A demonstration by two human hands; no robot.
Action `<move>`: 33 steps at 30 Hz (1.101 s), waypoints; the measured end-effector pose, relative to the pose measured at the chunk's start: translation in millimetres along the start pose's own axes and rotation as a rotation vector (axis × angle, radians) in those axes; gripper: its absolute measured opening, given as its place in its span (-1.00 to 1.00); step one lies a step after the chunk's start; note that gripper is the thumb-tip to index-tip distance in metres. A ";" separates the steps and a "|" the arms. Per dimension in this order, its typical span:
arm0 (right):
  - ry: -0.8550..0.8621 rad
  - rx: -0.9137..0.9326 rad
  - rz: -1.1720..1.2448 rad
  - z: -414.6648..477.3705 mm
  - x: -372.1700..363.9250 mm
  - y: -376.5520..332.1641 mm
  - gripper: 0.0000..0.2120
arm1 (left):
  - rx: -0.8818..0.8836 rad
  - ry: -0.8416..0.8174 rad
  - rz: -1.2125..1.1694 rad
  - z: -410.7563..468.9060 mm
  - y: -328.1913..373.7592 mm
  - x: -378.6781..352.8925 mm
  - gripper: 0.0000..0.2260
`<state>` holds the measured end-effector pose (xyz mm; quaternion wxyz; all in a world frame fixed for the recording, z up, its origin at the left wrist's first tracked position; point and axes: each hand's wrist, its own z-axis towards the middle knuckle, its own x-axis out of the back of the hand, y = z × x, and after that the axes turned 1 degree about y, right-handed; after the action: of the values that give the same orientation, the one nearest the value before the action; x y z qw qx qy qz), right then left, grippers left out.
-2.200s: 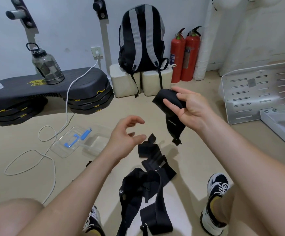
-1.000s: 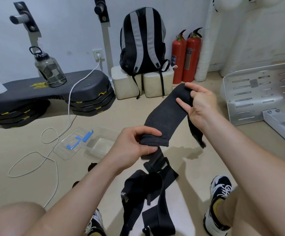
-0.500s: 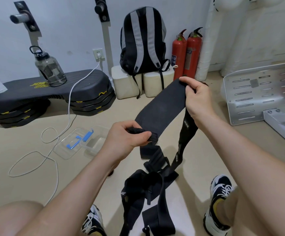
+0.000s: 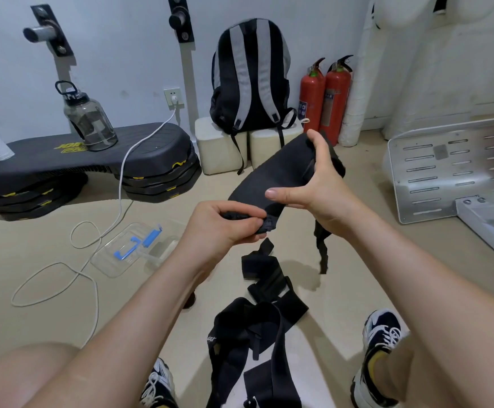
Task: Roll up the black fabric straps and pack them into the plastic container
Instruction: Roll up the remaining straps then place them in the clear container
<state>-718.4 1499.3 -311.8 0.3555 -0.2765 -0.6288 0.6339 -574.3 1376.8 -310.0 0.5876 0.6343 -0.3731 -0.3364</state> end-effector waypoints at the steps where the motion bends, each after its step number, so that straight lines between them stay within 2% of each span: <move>1: -0.020 0.008 -0.005 -1.9 0.1 -1.4 0.24 | -0.022 0.019 0.004 1.2 1.1 -0.1 -0.86; 4: -0.109 0.019 -0.080 -8.8 -3.2 -3.5 0.27 | -0.102 0.057 0.057 3.7 2.1 -2.7 -0.85; 7: -0.182 -0.027 0.044 -15.0 -11.1 -4.9 0.21 | -0.146 0.089 0.091 5.5 -0.2 -5.4 -0.81; 13: -0.136 -0.086 0.260 -13.3 -12.1 -1.8 0.10 | -0.134 -0.002 -0.020 7.6 -2.6 -5.8 -0.74; 15: -0.125 -0.098 0.301 -13.3 -11.5 -2.3 0.06 | -0.110 -0.102 -0.061 7.0 -0.1 -1.0 -0.66; 17: -0.109 -0.124 0.356 -12.4 -9.8 -3.9 0.03 | -0.083 -0.286 -0.035 5.3 7.1 10.1 -0.47; 19: -0.087 -0.158 0.421 -11.9 -6.7 -6.0 0.01 | -0.107 -0.432 0.128 2.4 19.1 24.8 -0.32; 22: -0.072 -0.195 0.468 -11.9 -3.6 -7.8 -0.03 | -0.120 -0.472 0.329 -2.3 35.3 43.2 -0.19; 24: -0.087 -0.212 0.492 -12.5 -2.5 -7.9 -0.04 | -0.111 -0.426 0.317 -4.8 38.1 45.1 -0.22; 28: -0.164 -0.230 0.486 -18.5 -4.8 -10.2 -0.05 | -0.165 -0.322 0.230 -4.0 27.0 28.3 -0.41; 31: -0.186 -0.229 0.481 -21.8 -8.6 -10.7 -0.07 | -0.193 -0.311 0.181 -2.8 20.2 17.7 -0.66; 33: -0.175 -0.234 0.497 -22.7 -10.7 -10.3 -0.06 | -0.213 -0.232 0.154 -1.0 17.5 13.2 -0.79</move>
<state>-692.8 1504.0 -303.9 0.0996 -0.4054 -0.6389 0.6462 -568.3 1365.2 -292.3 0.6284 0.4949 -0.4483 -0.3990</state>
